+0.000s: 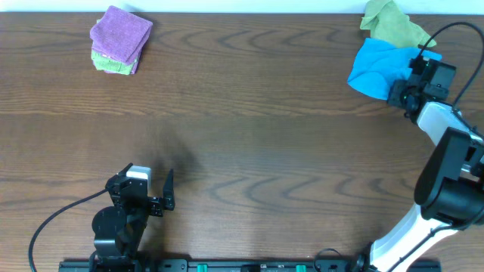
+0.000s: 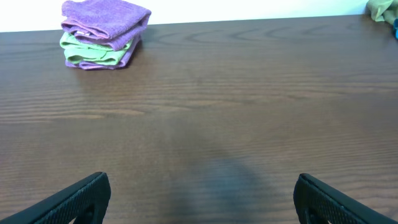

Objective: Fold the cloth
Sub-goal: 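Reach the right gripper to the crumpled blue cloth and grasp it, then drag the blue cloth with the right gripper to the table center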

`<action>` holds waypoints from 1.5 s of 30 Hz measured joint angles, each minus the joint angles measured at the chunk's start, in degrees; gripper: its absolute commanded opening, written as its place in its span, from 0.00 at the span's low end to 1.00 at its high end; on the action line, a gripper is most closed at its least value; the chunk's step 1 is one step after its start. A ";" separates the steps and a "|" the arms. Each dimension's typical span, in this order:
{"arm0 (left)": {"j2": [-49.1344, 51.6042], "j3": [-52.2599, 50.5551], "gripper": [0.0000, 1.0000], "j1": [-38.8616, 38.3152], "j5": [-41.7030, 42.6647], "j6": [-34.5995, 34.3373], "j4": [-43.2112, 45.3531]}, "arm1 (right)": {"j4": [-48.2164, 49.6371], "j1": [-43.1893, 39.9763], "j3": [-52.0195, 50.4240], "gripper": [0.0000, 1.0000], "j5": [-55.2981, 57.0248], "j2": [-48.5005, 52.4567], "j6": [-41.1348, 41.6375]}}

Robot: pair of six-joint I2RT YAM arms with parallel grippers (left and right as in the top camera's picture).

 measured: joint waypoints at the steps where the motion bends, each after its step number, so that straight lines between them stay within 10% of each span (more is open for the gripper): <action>1: 0.00 0.00 0.96 0.00 0.00 0.00 0.00 | -0.61 0.00 0.02 0.01 -0.02 0.00 -0.37; 16: 0.00 0.00 0.95 0.00 0.00 0.00 0.00 | -4.68 4.13 0.04 0.01 -11.02 -14.58 -0.33; 34: 0.00 0.00 0.96 0.00 0.00 0.00 0.00 | -14.05 42.99 0.76 0.01 -23.61 -30.01 5.09; 45: 0.00 0.00 0.95 0.00 0.00 0.00 0.02 | -29.35 47.15 1.42 0.01 -16.17 -41.13 10.32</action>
